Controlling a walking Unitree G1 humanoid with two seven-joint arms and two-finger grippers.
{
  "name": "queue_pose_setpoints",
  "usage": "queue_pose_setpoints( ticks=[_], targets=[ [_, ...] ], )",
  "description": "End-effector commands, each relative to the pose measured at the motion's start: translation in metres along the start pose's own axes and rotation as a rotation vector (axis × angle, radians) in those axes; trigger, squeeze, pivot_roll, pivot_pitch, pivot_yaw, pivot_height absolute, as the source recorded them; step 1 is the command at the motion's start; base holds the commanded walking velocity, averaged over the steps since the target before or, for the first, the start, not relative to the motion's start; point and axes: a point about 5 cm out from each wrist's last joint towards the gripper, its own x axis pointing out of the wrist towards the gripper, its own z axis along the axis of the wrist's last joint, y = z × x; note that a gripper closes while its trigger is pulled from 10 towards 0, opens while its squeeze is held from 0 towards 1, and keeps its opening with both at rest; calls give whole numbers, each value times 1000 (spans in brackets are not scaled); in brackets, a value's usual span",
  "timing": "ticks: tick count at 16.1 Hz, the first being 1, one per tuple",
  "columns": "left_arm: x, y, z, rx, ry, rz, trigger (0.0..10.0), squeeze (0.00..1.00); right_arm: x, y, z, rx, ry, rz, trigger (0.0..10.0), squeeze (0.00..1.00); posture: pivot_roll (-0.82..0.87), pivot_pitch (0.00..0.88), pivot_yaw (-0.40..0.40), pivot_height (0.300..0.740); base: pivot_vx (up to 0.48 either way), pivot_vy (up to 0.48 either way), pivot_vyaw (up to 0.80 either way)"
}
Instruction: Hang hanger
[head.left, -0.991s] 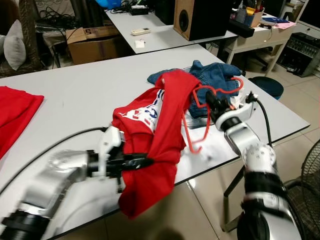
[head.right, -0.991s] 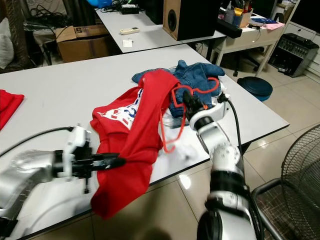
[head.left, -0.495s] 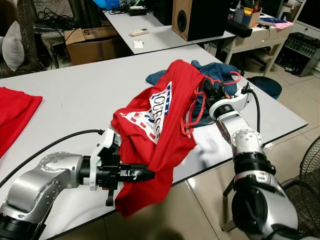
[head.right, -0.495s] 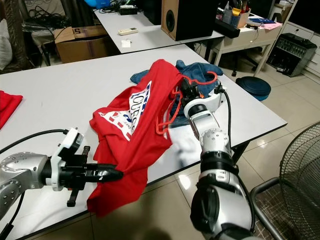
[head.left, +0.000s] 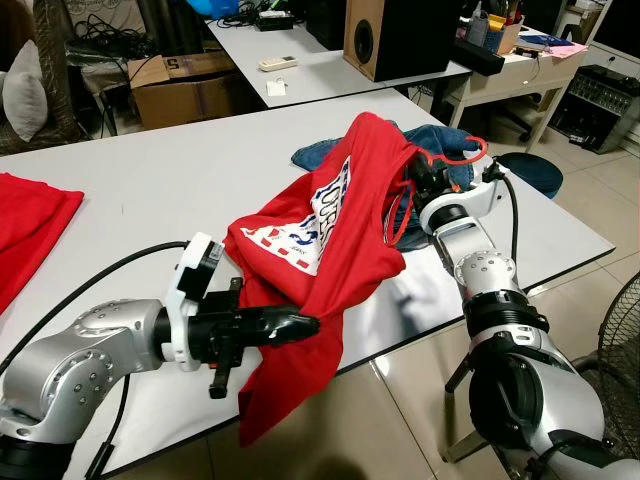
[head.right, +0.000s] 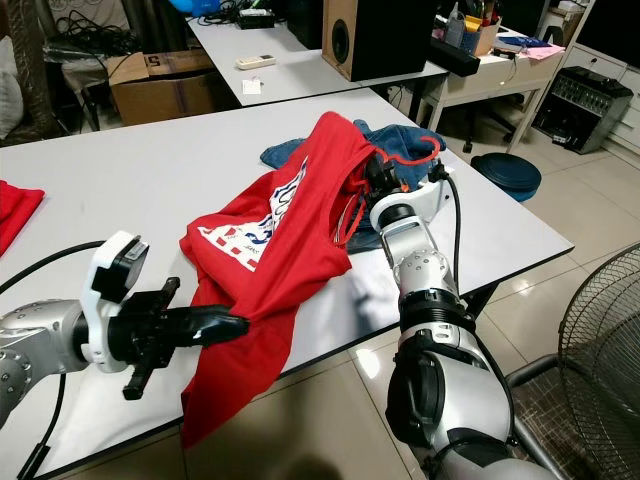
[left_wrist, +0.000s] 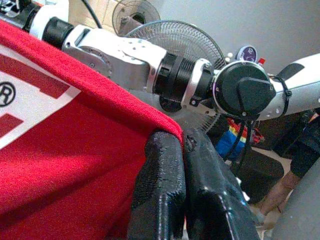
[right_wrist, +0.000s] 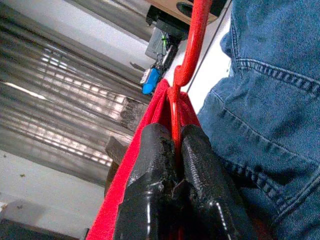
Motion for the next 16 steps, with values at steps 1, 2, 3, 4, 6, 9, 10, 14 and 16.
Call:
queue_pose_setpoints(
  ticks=[1, 2, 3, 4, 6, 9, 10, 14, 16],
  targets=[
    [9, -3, 1, 25, 22, -21, 0, 0, 6, 15, 4, 34, -44, 39, 10000, 0, 53, 0, -25, 740, 0, 0, 0],
    [13, -2, -2, 26, 24, -17, 0, 0, 7, 17, 3, 51, -45, 45, 10000, 0, 53, 0, -25, 740, 0, 0, 0],
    [21, 2, -4, 33, 19, 3, 0, 0, 8, 21, -2, 81, -39, 56, 10000, 0, 52, 0, -25, 740, 0, 0, 0],
    [28, 7, -3, 58, 0, 27, 0, 0, 8, 24, -8, 106, -23, 64, 10000, 0, 50, 0, -26, 740, 0, 0, 0],
    [41, 17, 12, 110, -96, 60, 0, 0, 3, 23, -25, 118, 63, 64, 10000, 0, 45, 0, -26, 740, 0, 0, 0],
    [44, 20, 36, 166, -228, 90, 0, 0, -12, 15, -30, 139, 135, 34, 10000, 0, 45, 0, -26, 740, 0, 0, 0],
    [43, 21, 40, 179, -254, 107, 0, 0, -15, 14, -29, 154, 140, 29, 10000, 0, 39, 0, -20, 740, 0, 0, 0],
    [39, 31, 33, 229, -197, 208, 0, 0, -31, 23, -17, 282, 170, 35, 10000, 0, 31, 0, -13, 740, 0, 0, 0],
    [44, 26, 14, 211, -92, 191, 0, 0, -37, 25, -16, 368, 170, 22, 10000, 0, 27, 0, -11, 740, 0, 0, 0]
  ],
)
